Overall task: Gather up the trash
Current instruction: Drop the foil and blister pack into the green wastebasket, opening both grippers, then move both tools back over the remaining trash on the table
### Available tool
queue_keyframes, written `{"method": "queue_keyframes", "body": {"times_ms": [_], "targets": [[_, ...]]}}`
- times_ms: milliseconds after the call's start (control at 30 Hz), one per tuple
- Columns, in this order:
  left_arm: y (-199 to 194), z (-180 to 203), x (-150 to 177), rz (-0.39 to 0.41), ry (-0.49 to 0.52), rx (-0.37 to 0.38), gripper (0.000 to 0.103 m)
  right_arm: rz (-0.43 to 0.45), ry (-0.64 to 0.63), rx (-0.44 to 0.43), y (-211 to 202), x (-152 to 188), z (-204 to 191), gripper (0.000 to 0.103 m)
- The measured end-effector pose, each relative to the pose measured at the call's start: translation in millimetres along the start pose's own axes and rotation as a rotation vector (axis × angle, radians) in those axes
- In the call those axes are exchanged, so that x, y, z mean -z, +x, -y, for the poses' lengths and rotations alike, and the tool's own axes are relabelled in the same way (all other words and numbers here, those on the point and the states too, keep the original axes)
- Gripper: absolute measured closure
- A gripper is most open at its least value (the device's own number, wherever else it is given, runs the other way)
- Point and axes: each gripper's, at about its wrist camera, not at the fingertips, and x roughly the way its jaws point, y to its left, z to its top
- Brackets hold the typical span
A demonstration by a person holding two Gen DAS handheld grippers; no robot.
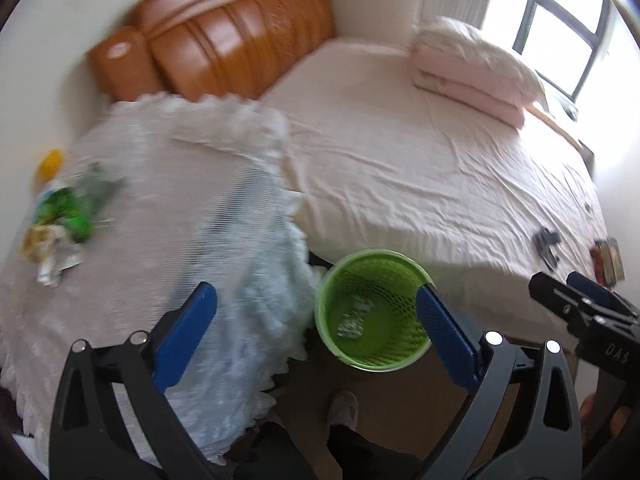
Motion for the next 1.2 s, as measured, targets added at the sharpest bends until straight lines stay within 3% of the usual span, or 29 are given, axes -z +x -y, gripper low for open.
{"method": "queue_keyframes", "body": {"times_ms": [233, 467, 1200], "targets": [[-41.8, -84.4, 13.7, 0.064, -0.142, -0.097, 0.008, 0.027, -0.129, -0.124, -0.1, -13.3, -79.4, 0.002], [-52.1, -150.3, 29.9, 0.069, -0.257, -0.166, 0.008, -0.011, -0.254, -0.211, 18.4, -11.4, -155.7, 0.002], [-53.9, -260.6, 64.4, 0.033, -0.457, -0.260, 0.008, -0.110, -0.511, -0.322, 61.9, 5.9, -283.1, 0.002]]}}
